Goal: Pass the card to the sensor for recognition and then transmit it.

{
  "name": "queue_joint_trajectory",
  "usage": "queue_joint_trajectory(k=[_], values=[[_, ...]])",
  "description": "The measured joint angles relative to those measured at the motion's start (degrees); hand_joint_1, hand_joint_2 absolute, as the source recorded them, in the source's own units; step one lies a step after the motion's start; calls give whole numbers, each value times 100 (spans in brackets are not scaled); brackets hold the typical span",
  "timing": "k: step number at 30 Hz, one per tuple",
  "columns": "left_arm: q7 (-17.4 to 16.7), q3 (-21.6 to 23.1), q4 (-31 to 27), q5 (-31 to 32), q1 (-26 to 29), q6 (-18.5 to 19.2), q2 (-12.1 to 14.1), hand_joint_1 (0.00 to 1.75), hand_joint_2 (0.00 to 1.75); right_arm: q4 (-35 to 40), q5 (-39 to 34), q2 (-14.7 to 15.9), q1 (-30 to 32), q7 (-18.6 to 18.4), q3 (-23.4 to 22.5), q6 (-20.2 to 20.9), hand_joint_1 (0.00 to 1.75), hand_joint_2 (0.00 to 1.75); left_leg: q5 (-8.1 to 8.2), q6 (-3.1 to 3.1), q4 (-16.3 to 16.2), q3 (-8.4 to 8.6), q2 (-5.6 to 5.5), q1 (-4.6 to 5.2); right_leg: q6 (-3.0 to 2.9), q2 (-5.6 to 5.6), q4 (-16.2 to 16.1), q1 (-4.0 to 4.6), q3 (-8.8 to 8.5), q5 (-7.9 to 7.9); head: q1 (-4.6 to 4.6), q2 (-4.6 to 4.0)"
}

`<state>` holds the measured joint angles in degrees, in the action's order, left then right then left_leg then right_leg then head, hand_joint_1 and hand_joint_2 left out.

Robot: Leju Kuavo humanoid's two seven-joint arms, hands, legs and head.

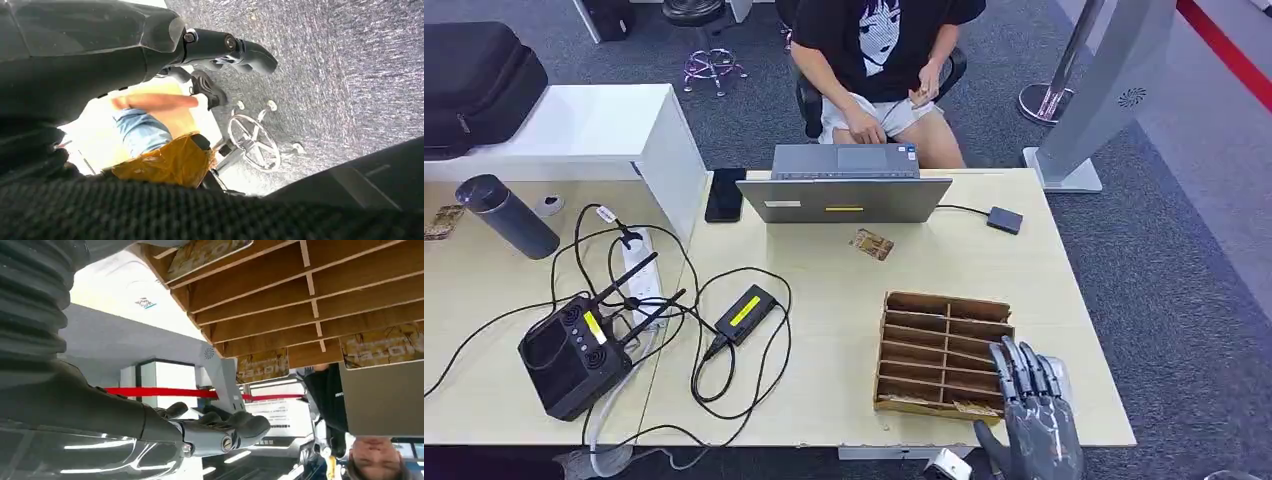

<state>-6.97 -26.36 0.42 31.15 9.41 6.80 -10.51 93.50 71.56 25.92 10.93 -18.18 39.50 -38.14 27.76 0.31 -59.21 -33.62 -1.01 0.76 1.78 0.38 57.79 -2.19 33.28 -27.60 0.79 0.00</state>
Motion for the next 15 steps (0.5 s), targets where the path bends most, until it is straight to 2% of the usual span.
queue_joint_trajectory(k=[15], values=[[0, 72, 0, -2, -9, 2, 11, 0, 175, -251, -125, -70, -95, 72, 94, 7, 0, 175, 2, 5, 0, 1, -1, 11, 6, 0, 1, -10, -1, -3, 0, 0]])
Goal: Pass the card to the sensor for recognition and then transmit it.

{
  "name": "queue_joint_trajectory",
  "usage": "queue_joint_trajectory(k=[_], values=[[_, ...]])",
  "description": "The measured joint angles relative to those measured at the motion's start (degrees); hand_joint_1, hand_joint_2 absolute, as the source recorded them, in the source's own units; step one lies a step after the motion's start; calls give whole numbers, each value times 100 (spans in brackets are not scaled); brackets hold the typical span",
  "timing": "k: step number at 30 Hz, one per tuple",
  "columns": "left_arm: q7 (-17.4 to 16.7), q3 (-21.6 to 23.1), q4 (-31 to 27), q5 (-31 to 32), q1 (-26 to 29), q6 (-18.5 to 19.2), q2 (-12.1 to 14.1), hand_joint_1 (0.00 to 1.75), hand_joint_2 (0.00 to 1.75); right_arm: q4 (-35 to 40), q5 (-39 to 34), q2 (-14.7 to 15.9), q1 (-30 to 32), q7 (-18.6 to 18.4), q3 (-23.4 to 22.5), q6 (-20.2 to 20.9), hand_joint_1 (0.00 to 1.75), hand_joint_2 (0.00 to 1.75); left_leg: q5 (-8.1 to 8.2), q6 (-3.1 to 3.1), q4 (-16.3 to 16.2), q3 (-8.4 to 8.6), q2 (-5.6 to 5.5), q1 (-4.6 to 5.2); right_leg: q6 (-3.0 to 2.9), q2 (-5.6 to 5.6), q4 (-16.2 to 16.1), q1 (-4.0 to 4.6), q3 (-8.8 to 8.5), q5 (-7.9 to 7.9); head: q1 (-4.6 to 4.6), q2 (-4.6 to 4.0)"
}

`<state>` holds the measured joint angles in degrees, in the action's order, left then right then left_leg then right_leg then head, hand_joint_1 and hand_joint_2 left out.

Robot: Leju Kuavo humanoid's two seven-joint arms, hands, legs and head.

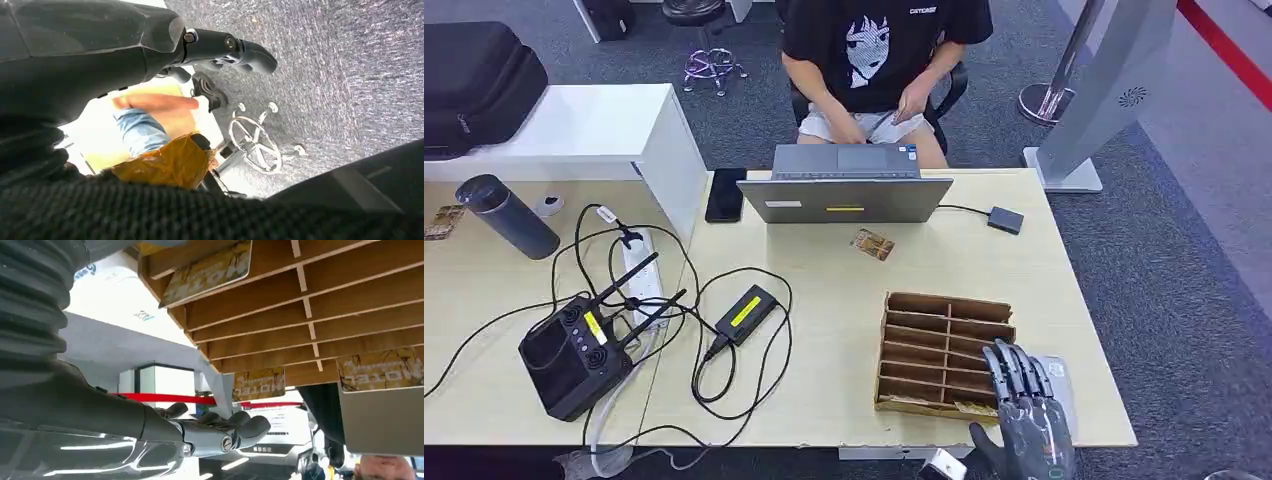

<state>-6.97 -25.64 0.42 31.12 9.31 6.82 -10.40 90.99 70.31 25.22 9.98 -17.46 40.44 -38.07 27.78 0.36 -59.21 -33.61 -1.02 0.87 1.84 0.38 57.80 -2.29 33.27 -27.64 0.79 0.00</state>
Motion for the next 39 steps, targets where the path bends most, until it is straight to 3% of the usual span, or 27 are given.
queue_joint_trajectory(k=[6, 7, 8, 9, 16, 39], values=[[0, 98, 0, -5, -6, 0, 18, 0, 175, -140, -39, -59, -58, 17, 37, 0, 3, 175, -1, 2, 0, 1, -2, 1, 1, 0, 0, -1, -1, -1, 2, 0], [0, 111, 0, -7, -8, 0, 22, 0, 175, -155, -39, -66, -63, 17, 37, 0, 28, 175, -1, 2, 0, 1, -2, 1, 1, 0, 0, -1, -1, -1, 0, 0], [0, 118, 0, -7, -9, 0, 24, 0, 175, -169, -42, -76, -66, 17, 39, 0, 106, 175, -1, 2, 0, 2, -2, 1, 1, 0, 0, -1, -1, -1, 2, 0], [0, 122, 0, -7, -9, -2, 26, 0, 175, -186, -42, -87, -69, 17, 39, 0, 131, 175, -1, 2, 0, 2, -2, 1, 2, 0, 1, -2, -2, -1, 0, 0], [0, 234, 0, -35, -18, -4, 35, 0, 175, -276, -74, -133, -101, 57, 46, -4, 169, 175, -1, 2, 0, 3, -5, 8, 5, 0, 1, -9, -2, -2, 2, 0], [0, 531, 0, -55, -55, -133, 48, 0, 175, -156, 266, -175, -68, 44, -4, -157, 175, 175, 5, 13, 0, 12, -12, 24, 15, 1, 1, -24, -9, -8, 2, 0]])
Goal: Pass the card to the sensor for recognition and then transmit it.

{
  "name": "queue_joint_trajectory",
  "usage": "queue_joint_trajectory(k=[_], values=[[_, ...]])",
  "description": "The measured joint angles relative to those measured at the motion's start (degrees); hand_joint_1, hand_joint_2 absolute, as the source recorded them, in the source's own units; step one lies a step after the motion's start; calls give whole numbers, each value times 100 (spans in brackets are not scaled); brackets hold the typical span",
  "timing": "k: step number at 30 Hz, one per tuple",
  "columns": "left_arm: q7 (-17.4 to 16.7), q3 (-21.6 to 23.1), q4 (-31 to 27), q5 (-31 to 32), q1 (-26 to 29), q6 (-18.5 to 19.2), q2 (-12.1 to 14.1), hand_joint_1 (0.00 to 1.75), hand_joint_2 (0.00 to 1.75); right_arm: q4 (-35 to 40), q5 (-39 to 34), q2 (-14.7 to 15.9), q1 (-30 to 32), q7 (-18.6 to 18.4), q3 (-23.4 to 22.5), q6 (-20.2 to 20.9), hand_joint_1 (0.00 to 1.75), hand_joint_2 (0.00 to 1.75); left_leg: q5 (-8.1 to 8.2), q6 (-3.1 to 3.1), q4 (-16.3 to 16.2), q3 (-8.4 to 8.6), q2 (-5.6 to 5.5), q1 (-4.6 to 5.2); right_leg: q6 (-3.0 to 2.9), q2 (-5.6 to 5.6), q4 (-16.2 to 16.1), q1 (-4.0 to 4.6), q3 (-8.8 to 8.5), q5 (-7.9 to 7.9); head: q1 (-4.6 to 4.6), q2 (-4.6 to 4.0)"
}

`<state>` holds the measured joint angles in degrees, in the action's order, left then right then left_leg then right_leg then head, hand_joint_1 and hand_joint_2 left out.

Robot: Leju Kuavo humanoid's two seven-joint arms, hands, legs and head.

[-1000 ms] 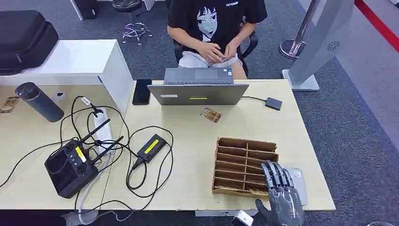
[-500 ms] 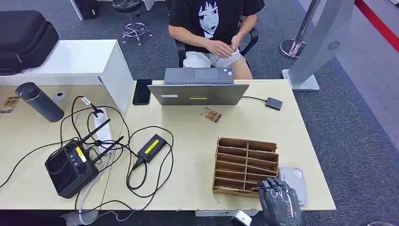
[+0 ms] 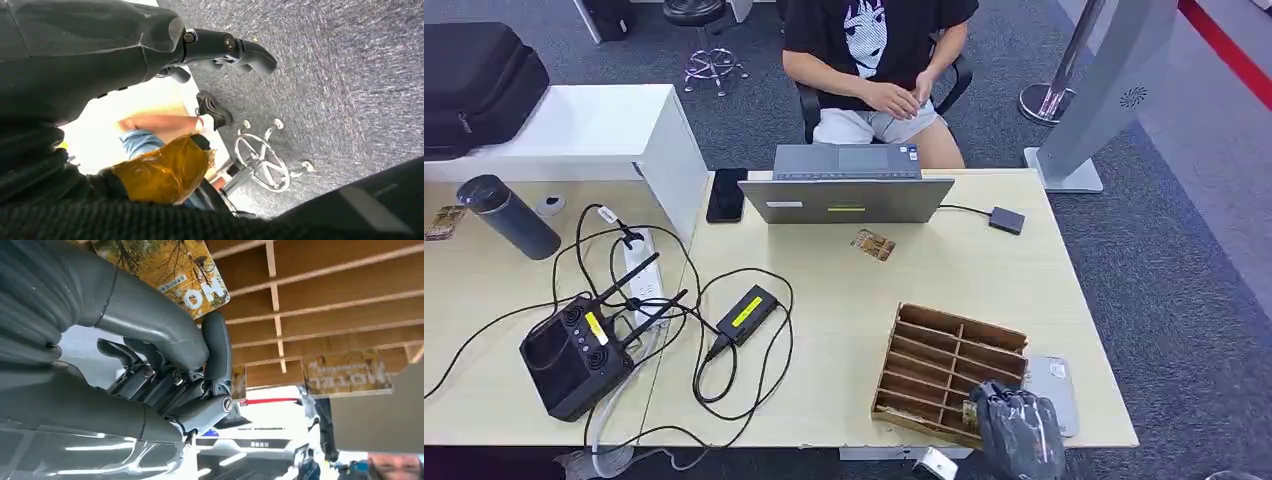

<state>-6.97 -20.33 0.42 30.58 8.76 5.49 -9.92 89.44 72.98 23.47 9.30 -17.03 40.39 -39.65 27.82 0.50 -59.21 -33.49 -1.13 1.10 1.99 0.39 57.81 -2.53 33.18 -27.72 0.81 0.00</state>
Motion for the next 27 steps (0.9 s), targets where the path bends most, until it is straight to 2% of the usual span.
queue_joint_trajectory(k=[2, 7, 10, 15, 17, 21, 23, 24, 25, 26, 27], values=[[2, 26, 0, -22, -1, -46, -9, 0, 175, 154, 99, 0, 73, 35, -81, 0, 175, 175, 0, 0, 0, 2, -1, 2, 1, 0, 0, -3, 0, -1, 0, 0], [26, 103, 0, -85, -2, -114, -20, 0, 175, 497, 214, -57, 255, 425, -400, -4, 175, 175, 1, 5, 0, 3, -4, 7, 4, 0, 0, -7, -3, -2, 2, 0], [39, 170, -2, -116, -2, -153, -24, 0, 175, 667, 212, -246, 379, 839, -688, -4, 175, 175, 1, 5, 0, 3, -6, 9, 4, 0, 0, -9, -4, -3, 0, 0], [39, 203, -33, -120, 2, -179, -28, 0, 175, 813, 173, -553, 432, 1290, -1126, -4, 175, 175, 0, 7, 1, 4, -6, 10, 6, 0, 1, -10, -8, -3, 2, 0], [39, 249, -44, -122, 3, -184, -31, 0, 175, 811, -4, -592, 363, 1421, -1218, -4, 175, 175, -4, 13, 1, 5, -6, 12, 7, 0, 1, -12, -8, -2, 2, 0], [39, 311, -55, -125, 6, -177, -26, 0, 175, 763, -311, -594, 5, 1443, -1296, 37, 175, 175, -9, 21, 2, 4, -7, 22, 17, 0, 3, -23, -9, 4, 2, 0], [39, 445, -203, -80, 46, -160, -26, 0, 175, 657, -722, -594, -395, 1606, -1318, 279, 175, 175, -14, 26, 3, 6, -4, 25, 24, -8, 4, -26, -7, 12, 2, 0], [39, 652, -386, -284, 128, -168, -26, 0, 175, 567, -934, -597, -647, 1700, -1314, 426, 175, 175, -16, 29, 3, 11, 1, 31, 26, -16, 5, -32, -8, 14, 2, 0], [23, 1016, -619, -818, 244, -220, -46, 0, 175, 462, -1095, -618, -914, 1744, -1301, 565, 175, 175, -16, 29, 3, 19, 12, 35, 31, -27, 6, -39, -8, 17, 4, 0], [-128, 1429, -799, -1461, 341, -364, -95, 0, 175, 357, -1156, -638, -1172, 1738, -1290, 681, 175, 175, -18, 31, 2, 21, 16, 37, 34, -35, 7, -40, -7, 19, 0, 0], [-182, 2004, -931, -2366, 421, -536, -127, 0, 175, 220, -1226, -669, -1505, 1707, -1268, 833, 175, 175, -23, 39, 2, 23, 23, 45, 42, -45, 7, -46, -5, 27, 2, 0]])
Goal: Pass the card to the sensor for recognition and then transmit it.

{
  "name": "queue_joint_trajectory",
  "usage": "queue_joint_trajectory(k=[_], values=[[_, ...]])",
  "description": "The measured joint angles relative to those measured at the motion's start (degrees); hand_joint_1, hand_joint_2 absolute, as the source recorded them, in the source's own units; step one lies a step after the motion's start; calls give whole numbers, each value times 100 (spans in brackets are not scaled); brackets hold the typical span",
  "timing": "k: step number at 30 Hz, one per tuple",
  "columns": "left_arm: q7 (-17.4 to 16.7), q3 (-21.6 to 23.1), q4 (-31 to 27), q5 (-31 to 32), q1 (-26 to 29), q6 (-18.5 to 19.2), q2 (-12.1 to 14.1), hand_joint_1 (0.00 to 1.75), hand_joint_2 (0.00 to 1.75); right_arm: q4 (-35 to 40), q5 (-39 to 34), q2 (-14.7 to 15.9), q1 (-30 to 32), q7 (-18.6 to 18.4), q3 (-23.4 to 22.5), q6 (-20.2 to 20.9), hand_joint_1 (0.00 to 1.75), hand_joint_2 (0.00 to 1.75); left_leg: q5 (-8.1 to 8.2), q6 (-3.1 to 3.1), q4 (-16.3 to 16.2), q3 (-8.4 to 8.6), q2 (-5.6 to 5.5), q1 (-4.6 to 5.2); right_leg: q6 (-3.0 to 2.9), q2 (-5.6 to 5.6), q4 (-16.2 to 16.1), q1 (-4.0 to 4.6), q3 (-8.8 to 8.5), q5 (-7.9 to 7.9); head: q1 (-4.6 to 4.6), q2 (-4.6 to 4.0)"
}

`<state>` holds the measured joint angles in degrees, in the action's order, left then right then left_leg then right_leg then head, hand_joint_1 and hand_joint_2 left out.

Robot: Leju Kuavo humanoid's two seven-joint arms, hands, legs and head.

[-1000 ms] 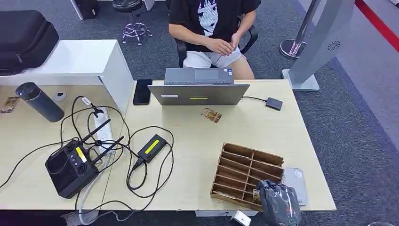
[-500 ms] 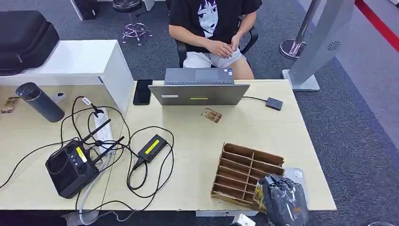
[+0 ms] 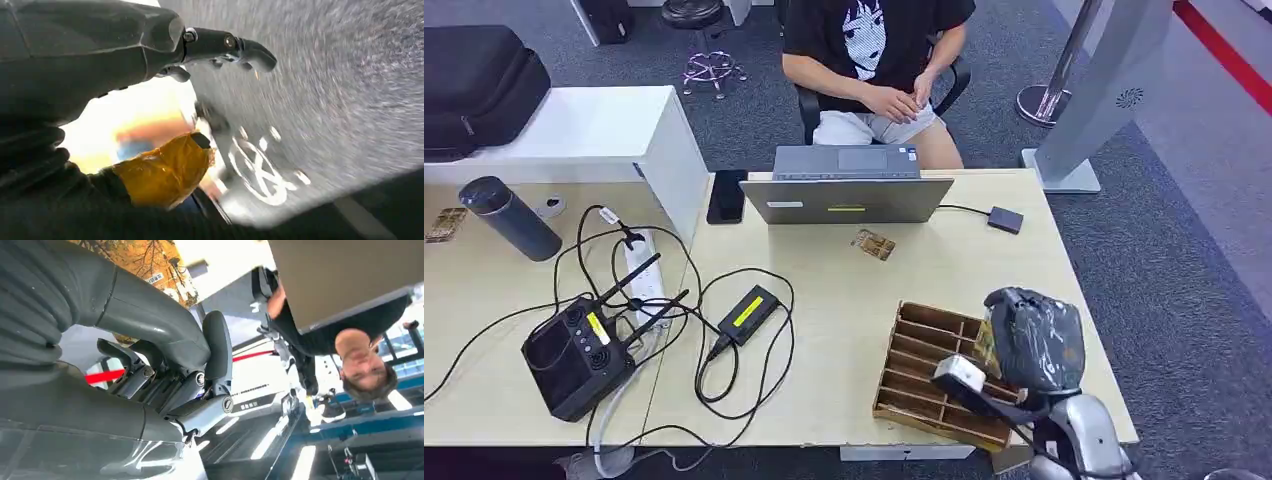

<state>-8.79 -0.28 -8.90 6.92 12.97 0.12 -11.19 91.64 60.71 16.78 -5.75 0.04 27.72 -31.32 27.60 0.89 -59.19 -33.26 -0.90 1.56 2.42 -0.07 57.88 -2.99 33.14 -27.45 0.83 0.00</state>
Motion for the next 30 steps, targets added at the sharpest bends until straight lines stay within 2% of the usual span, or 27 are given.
queue_joint_trajectory(k=[1, 2, 4, 6, 9, 14, 17, 21, 24, 30], values=[[-72, 597, -59, -745, 25, -129, -17, 0, 175, -132, -100, -20, -296, -45, 31, 137, 175, 175, -4, 7, 0, -1, -2, 5, 4, 0, 0, -3, 0, 2, 0, 0], [-81, 1130, -76, -1233, 28, -238, -11, 0, 175, -275, -166, -48, -605, -81, 66, 260, 175, 175, -13, 20, 0, -2, -9, 10, 7, 3, 0, -8, -1, 2, 2, 0], [-81, 1809, -78, -1645, 1, -338, 59, 0, 175, -505, -264, -103, -1179, -157, 125, 527, 175, 175, -20, 25, 1, -8, -23, 23, 13, 20, 9, -19, -1, 6, 9, 0], [-81, 2274, -70, -1877, -38, -360, 118, 0, 175, -809, -424, -181, -1775, -243, 203, 826, 175, 175, -31, 32, 3, -10, -27, 40, 16, 19, 22, -37, -5, 8, 9, 0], [-85, 2665, -43, -2054, -94, -351, 188, 0, 175, -1290, -636, -321, -2652, -411, 319, 1161, 175, 175, -44, 43, 4, -16, -32, 72, 26, 23, 46, -72, 12, 13, 9, 0], [-83, 3067, 46, -2230, -186, -334, 256, 0, 175, -2221, -907, -614, -3918, -710, 518, 1549, 175, 175, -56, 60, 3, -23, -57, 94, 36, 48, 51, -94, 15, 14, 11, 0], [-83, 3287, 68, -2294, -223, -332, 280, 0, 175, -2726, -966, -761, -4434, -898, 605, 1709, 175, 175, -62, 70, 4, -27, -79, 107, 40, 67, 52, -108, 13, 14, 7, 0], [-83, 3388, 77, -2302, -248, -332, 304, 0, 175, -3261, -931, -904, -4765, -1053, 706, 1796, 175, 175, -66, 77, 3, -36, -95, 118, 56, 84, 52, -122, 13, 11, 4, 0], [-83, 3482, 121, -2342, -275, -332, 317, 0, 175, -3969, -920, -1058, -5190, -1099, 785, 1735, 175, 175, -72, 91, 3, -35, -95, 128, 67, 84, 51, -134, 25, 13, 9, 0], [-83, 3495, 215, -2364, -311, -321, 315, 0, 175, -4570, -931, -1254, -5335, -1012, 857, 1473, 175, 175, -71, 94, 2, -36, -103, 132, 73, 91, 49, -138, 17, 13, 9, 0]])
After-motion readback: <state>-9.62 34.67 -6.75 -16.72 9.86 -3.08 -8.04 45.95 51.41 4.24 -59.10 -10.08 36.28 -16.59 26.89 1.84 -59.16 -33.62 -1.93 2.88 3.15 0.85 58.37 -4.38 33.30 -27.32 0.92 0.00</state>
